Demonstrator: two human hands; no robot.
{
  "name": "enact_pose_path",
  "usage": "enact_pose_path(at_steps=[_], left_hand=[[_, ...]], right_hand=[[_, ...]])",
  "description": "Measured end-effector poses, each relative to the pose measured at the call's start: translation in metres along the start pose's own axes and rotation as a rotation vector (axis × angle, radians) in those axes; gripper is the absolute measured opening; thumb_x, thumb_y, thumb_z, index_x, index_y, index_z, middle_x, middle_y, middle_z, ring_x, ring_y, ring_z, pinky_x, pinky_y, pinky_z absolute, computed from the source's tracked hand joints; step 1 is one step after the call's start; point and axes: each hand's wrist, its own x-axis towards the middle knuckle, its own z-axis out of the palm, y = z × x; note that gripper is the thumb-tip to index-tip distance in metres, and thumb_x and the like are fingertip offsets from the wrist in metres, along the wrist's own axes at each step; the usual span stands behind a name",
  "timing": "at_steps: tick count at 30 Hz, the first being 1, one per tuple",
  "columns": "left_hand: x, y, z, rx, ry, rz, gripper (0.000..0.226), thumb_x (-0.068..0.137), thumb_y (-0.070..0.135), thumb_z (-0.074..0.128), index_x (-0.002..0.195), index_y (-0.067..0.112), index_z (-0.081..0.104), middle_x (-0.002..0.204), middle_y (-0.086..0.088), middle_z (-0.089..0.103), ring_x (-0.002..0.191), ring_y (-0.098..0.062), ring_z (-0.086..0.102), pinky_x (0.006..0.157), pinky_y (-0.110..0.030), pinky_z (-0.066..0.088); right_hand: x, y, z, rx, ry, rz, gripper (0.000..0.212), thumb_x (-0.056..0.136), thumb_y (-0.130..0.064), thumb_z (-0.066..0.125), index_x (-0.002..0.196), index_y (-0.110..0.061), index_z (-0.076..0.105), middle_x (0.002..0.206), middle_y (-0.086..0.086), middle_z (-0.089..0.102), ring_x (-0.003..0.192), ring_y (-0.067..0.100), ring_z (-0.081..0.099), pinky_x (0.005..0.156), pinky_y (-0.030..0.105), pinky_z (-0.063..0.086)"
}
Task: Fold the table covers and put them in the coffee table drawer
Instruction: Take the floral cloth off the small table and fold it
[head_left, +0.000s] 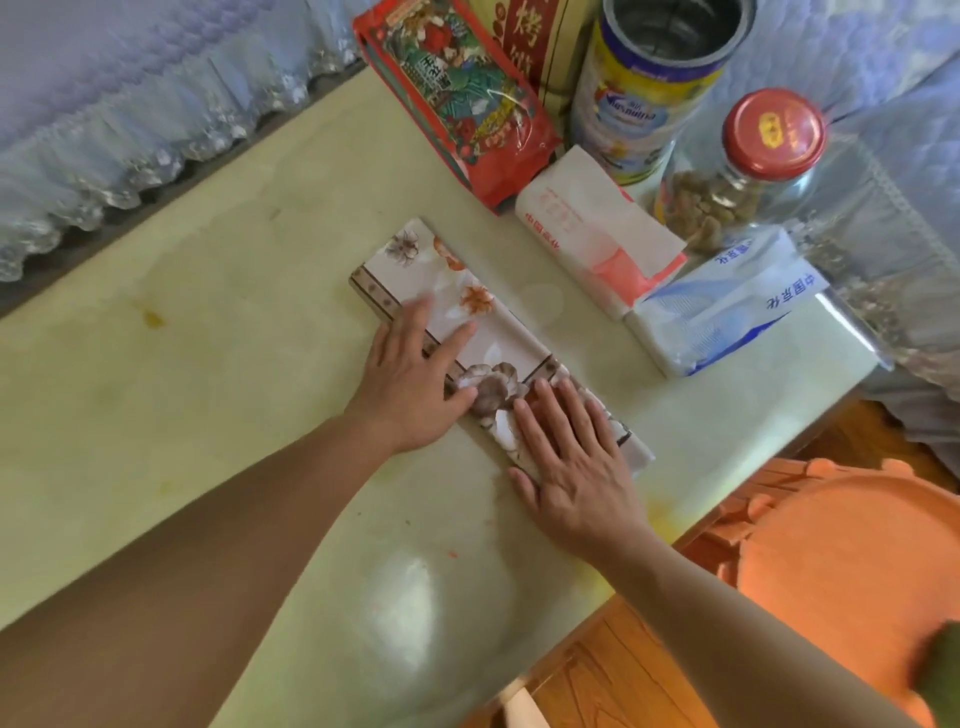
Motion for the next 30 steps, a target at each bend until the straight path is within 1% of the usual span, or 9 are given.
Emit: enact_pose_path(at_steps=[3, 5, 7, 13, 16, 21, 25, 28, 30], left_hand=[[-0.003, 0.015, -0.01, -0.706, 0.461, -0.603, 0.061, 0.091, 0.026, 0.071, 0.146, 0.015, 0.045, 0.146, -0.017, 0.042, 0.132, -0.031, 0.046, 0.107, -0.04, 0.044], [0.003, 0.027, -0.02, -1.387, 0.42, -0.976, 0.03, 0.092, 0.02, 0.071, 0.116, 0.006, 0.061, 0.109, -0.011, 0.063, 0.105, -0.028, 0.064, 0.083, -0.035, 0.053], [0.008, 0.036, -0.029, -1.606, 0.356, -1.096, 0.02, 0.092, 0.021, 0.073, 0.085, 0.009, 0.059, 0.088, -0.006, 0.063, 0.083, -0.021, 0.064, 0.072, -0.03, 0.052], [0.015, 0.059, -0.027, -1.45, 0.352, -0.841, 0.008, 0.093, 0.022, 0.07, 0.099, 0.019, 0.065, 0.098, 0.0, 0.072, 0.095, -0.025, 0.07, 0.078, -0.032, 0.057], [0.012, 0.066, -0.042, -1.808, 0.307, -0.504, 0.033, 0.092, -0.005, 0.062, 0.117, 0.016, 0.063, 0.117, -0.011, 0.073, 0.109, -0.029, 0.07, 0.093, -0.044, 0.058], [0.0, 0.061, -0.062, -2.114, 0.181, -0.215, 0.051, 0.094, -0.009, 0.05, 0.142, 0.008, 0.051, 0.138, -0.02, 0.061, 0.127, -0.036, 0.06, 0.104, -0.052, 0.05], [0.029, 0.052, -0.05, -2.01, 0.188, -0.473, 0.043, 0.096, -0.001, 0.055, 0.137, 0.01, 0.053, 0.131, -0.017, 0.066, 0.116, -0.032, 0.068, 0.09, -0.046, 0.058], [0.043, 0.047, -0.031, -1.524, 0.194, -0.73, 0.028, 0.095, 0.012, 0.06, 0.122, 0.016, 0.061, 0.117, -0.01, 0.073, 0.093, -0.021, 0.073, 0.067, -0.032, 0.059], [0.039, 0.055, -0.029, -1.419, 0.183, -0.71, 0.037, 0.084, 0.02, 0.062, 0.122, 0.019, 0.063, 0.114, -0.005, 0.074, 0.095, -0.021, 0.073, 0.079, -0.037, 0.061]], right_hand=[[0.003, -0.001, 0.0, -0.006, -0.012, 0.014, 0.072, 0.103, -0.058, 0.034, 0.161, -0.021, 0.015, 0.168, 0.009, 0.003, 0.156, 0.029, -0.004, 0.124, 0.052, 0.013], [0.002, -0.002, 0.002, -0.005, -0.014, 0.012, 0.072, 0.102, -0.058, 0.034, 0.161, -0.021, 0.015, 0.168, 0.008, 0.003, 0.156, 0.029, -0.004, 0.125, 0.052, 0.011], [0.001, -0.001, 0.002, 0.005, -0.001, 0.009, 0.072, 0.102, -0.057, 0.036, 0.161, -0.02, 0.017, 0.168, 0.008, 0.005, 0.156, 0.029, -0.003, 0.125, 0.051, 0.011], [0.002, 0.002, -0.015, 0.316, 0.04, 0.042, 0.068, 0.101, -0.061, 0.03, 0.16, -0.028, 0.022, 0.169, -0.001, 0.007, 0.156, 0.02, 0.001, 0.125, 0.047, 0.013], [0.017, 0.024, -0.046, 0.762, 0.133, 0.294, 0.078, 0.091, -0.064, 0.047, 0.157, -0.029, 0.027, 0.166, -0.007, 0.012, 0.153, 0.013, 0.012, 0.121, 0.037, 0.016], [0.043, 0.079, -0.109, 1.184, -0.306, 0.328, 0.055, 0.085, -0.055, 0.07, 0.134, -0.033, 0.057, 0.119, -0.005, 0.072, 0.104, 0.016, 0.072, 0.092, 0.045, 0.058], [0.043, 0.088, -0.119, 1.043, -0.316, 0.481, 0.004, 0.093, -0.027, 0.07, 0.096, -0.024, 0.069, 0.086, 0.004, 0.076, 0.08, 0.024, 0.073, 0.071, 0.036, 0.057], [0.043, 0.084, -0.099, 0.629, -0.222, 0.639, 0.01, 0.095, -0.02, 0.062, 0.088, -0.027, 0.066, 0.083, 0.001, 0.067, 0.079, 0.026, 0.061, 0.062, 0.029, 0.043], [0.039, 0.073, -0.092, 0.479, -0.098, 0.739, 0.018, 0.094, -0.019, 0.056, 0.106, -0.025, 0.068, 0.095, 0.009, 0.067, 0.085, 0.031, 0.056, 0.068, 0.032, 0.04]])
